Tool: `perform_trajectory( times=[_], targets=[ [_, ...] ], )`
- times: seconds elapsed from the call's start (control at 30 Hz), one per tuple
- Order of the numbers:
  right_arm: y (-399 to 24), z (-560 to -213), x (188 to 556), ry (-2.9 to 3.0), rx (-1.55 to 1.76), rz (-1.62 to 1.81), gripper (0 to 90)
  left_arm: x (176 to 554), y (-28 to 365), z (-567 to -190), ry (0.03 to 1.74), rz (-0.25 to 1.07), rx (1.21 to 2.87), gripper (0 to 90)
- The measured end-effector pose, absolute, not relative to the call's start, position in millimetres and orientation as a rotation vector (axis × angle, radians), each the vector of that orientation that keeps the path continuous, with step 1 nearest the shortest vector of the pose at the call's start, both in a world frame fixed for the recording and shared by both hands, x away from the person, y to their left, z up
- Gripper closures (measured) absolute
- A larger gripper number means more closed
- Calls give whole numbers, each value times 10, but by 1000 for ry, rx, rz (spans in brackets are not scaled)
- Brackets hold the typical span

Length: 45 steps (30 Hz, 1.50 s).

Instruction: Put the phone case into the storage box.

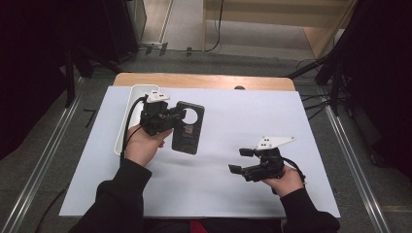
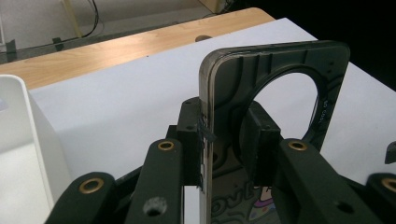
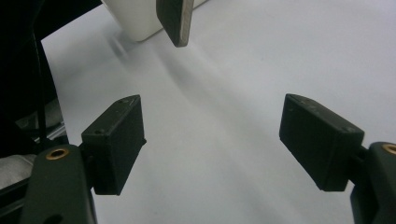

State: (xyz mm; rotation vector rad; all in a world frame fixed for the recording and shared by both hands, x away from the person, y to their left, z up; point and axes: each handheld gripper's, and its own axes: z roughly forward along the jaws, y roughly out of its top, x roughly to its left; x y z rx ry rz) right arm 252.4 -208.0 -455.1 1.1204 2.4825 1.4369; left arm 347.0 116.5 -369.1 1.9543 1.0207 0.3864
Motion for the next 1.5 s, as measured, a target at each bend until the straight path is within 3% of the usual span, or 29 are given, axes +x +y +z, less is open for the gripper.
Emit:
perform_trajectory(
  times=[1.5],
  targets=[
    [-2483,-4750,2308,2446,1207,1396,214,3492,1392,-3390,986,308,1969,712]
  ],
)
